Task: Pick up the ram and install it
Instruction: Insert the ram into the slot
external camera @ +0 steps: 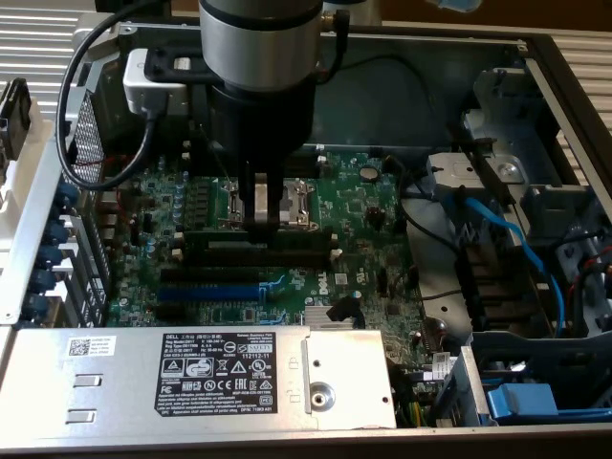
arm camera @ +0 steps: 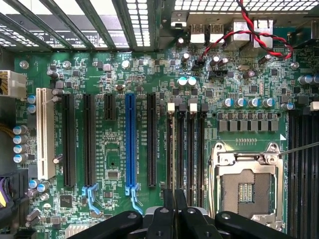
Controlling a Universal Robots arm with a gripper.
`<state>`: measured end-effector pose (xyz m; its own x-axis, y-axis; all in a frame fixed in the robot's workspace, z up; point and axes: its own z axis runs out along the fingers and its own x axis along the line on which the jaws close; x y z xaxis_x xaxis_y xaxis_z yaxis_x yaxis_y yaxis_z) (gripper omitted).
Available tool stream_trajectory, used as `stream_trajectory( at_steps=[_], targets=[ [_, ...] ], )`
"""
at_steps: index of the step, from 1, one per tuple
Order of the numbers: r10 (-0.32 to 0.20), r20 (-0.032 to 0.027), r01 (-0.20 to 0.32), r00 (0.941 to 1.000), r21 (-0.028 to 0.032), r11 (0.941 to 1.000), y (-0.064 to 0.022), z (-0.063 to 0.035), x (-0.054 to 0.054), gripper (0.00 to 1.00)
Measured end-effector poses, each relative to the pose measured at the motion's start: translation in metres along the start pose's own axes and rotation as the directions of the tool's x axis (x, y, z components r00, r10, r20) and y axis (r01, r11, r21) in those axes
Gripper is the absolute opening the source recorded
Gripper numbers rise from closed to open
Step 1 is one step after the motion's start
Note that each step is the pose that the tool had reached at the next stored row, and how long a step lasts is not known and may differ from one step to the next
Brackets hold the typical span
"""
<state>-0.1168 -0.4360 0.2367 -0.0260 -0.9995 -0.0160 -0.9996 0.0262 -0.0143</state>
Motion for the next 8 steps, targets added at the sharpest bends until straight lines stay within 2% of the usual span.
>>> stream_trajectory(
  at_steps=[8],
  targets=[
    [0.0,-0.0001,0.0,1.0,0.0003,1.0,0.0017,0.0,0.0001,0.12]
  ],
)
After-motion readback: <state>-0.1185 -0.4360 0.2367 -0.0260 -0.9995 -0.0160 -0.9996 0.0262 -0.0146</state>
